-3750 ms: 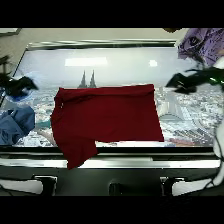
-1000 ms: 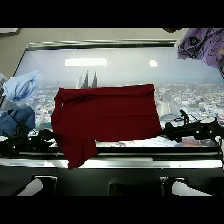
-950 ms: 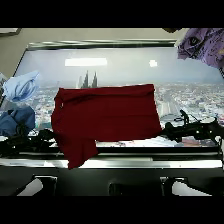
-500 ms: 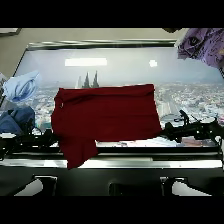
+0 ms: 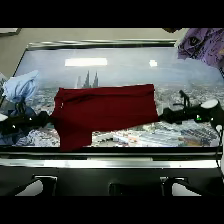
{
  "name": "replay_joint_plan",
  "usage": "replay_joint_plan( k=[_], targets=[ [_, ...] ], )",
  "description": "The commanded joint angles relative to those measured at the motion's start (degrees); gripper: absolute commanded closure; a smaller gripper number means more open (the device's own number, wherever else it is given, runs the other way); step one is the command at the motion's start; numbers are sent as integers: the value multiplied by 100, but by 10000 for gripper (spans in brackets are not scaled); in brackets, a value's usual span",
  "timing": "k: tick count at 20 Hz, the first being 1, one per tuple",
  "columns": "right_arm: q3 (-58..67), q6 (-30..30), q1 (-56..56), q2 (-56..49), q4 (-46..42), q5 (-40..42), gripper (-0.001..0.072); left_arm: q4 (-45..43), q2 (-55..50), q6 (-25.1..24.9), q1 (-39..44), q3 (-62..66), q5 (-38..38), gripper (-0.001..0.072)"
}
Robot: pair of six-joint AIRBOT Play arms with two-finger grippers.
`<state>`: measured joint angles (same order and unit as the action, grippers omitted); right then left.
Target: Fold the clothes and pants, and hang the long-sleeved shirts on hangers.
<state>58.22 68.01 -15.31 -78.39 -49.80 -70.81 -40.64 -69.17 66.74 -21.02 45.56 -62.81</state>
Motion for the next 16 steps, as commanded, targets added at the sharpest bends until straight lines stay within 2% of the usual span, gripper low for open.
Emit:
replay_joint_plan(
  k=[1, 4, 7, 10, 13, 16],
  targets=[
    [1928, 752, 855, 42, -935, 649, 684, -468, 0, 549, 450, 1781, 28, 691],
    [4157, 1067, 1246, 42, -1746, 981, 684, -1561, 2, 1211, 699, 3939, -44, 691],
    [6059, 1480, 1320, 149, -2225, 824, 684, -2632, 15, 1766, 831, 6161, -398, 691],
    [6461, 1674, 1320, 1001, -2441, 831, 684, -3331, 310, 2157, 855, 7785, -723, 691],
    [6461, 1764, 1318, 1958, -2461, 297, 684, -3716, 1318, 2358, 855, 7573, -699, 691],
    [6461, 2280, 1318, 2612, -2570, -92, 684, -3875, 2391, 2894, 852, 6756, -835, 691]
  ],
)
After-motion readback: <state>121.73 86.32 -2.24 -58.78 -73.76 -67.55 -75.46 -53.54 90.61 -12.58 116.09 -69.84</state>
